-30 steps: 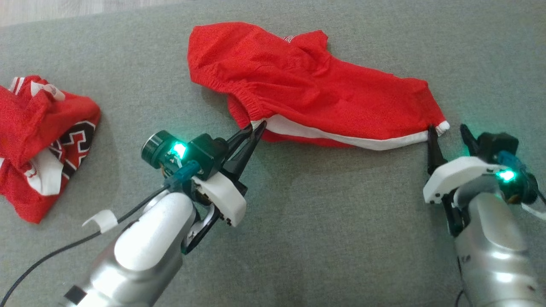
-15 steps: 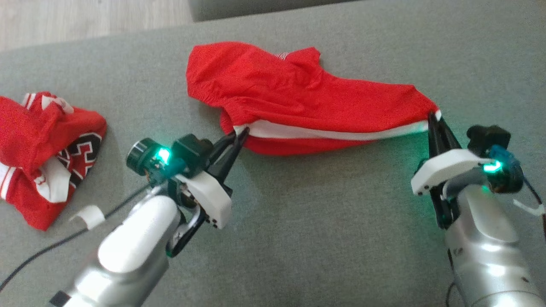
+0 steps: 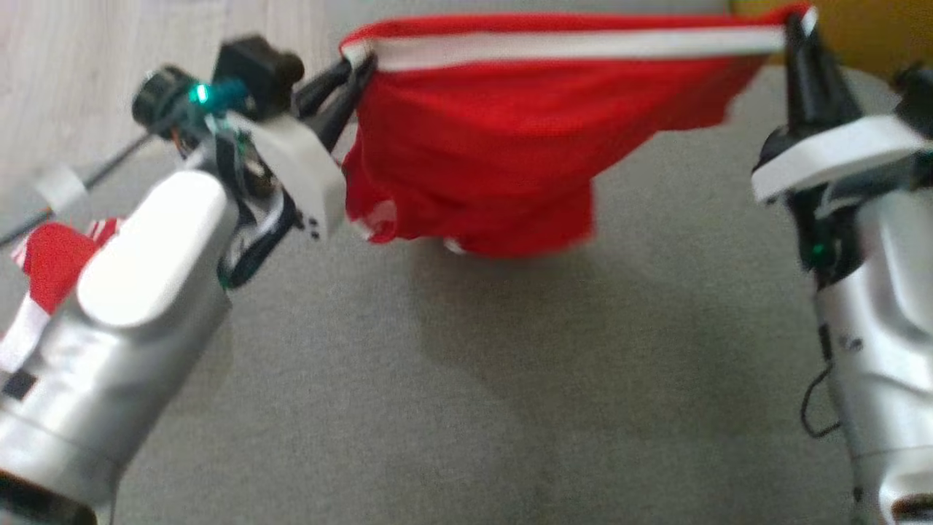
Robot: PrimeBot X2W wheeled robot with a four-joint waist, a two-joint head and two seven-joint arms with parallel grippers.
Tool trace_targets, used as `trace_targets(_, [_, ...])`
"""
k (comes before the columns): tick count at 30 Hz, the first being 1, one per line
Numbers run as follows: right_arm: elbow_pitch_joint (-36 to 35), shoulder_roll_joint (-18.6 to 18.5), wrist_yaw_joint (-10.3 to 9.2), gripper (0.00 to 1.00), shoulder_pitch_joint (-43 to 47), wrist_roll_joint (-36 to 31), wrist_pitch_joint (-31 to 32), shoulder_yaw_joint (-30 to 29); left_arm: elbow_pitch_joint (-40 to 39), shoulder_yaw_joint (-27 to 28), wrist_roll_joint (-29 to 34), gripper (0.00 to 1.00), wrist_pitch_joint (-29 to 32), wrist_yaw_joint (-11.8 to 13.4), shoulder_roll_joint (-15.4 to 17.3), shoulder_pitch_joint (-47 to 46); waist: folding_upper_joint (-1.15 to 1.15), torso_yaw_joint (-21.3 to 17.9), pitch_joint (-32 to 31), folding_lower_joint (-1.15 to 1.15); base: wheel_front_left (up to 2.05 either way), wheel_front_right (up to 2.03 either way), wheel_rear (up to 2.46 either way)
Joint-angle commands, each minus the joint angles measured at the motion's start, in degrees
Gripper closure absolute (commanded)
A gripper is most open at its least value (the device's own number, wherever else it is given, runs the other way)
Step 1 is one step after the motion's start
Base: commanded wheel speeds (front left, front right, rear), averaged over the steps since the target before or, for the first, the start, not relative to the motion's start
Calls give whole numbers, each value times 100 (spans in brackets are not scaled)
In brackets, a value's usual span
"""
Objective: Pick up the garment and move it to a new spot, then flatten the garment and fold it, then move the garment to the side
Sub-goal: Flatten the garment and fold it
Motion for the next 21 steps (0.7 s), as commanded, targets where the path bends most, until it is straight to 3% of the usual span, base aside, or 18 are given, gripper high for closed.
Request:
trace_targets(1, [-236, -11, -4, 100, -294, 11, 1, 77, -124, 288, -29, 100, 7, -4, 176, -382, 0, -49, -134, 1, 0, 0, 0])
trace_targets(7, [-1076, -217, -4, 100, -447, -434, 220, -252, 38, 297, -193, 100, -53, -33, 91, -980, 0, -158, -345, 1, 0, 0, 0])
trace_targets(12, [-1910, -362, -4, 100, 2, -758, 651, -338, -111, 331, -377, 100, -176, -37, 115, -809, 0, -174, -410, 1, 0, 0, 0])
trace_targets(21, [-3173, -739, -4, 100, 1339, -798, 1453, -309, -1182, 153, -589, 100, 101, 136, 705, 388, 0, -121, -221, 1, 0, 0, 0])
